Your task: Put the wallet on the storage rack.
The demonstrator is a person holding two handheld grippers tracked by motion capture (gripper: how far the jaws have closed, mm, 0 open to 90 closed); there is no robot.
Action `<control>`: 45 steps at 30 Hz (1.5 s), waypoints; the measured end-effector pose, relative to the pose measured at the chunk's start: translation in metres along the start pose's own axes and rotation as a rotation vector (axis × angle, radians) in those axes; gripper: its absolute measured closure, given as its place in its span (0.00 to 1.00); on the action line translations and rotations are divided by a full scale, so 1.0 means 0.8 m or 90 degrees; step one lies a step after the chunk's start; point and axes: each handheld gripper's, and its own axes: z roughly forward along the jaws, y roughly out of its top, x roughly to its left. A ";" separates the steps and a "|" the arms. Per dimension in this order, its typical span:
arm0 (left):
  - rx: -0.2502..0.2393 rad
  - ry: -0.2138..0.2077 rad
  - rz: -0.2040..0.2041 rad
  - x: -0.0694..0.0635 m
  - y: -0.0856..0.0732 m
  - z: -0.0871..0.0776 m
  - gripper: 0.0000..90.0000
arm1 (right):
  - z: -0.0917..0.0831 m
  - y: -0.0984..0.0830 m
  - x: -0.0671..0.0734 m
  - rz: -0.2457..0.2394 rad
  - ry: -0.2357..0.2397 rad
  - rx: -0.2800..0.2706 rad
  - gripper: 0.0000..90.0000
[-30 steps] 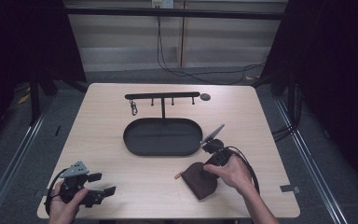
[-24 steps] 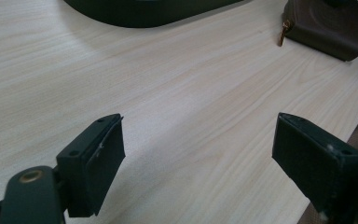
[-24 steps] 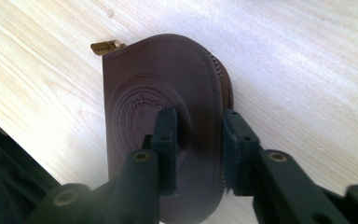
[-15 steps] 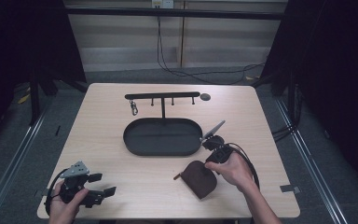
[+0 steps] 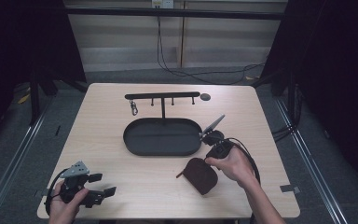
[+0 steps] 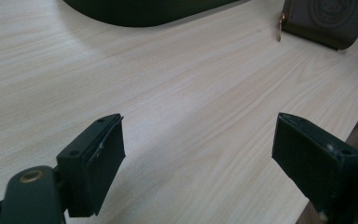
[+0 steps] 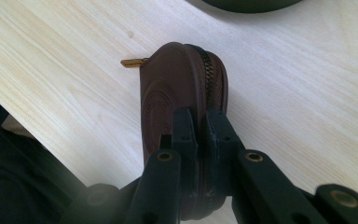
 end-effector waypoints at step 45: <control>-0.006 -0.006 -0.007 0.003 0.000 -0.002 0.19 | -0.085 0.036 -0.012 0.044 -0.107 0.006 0.93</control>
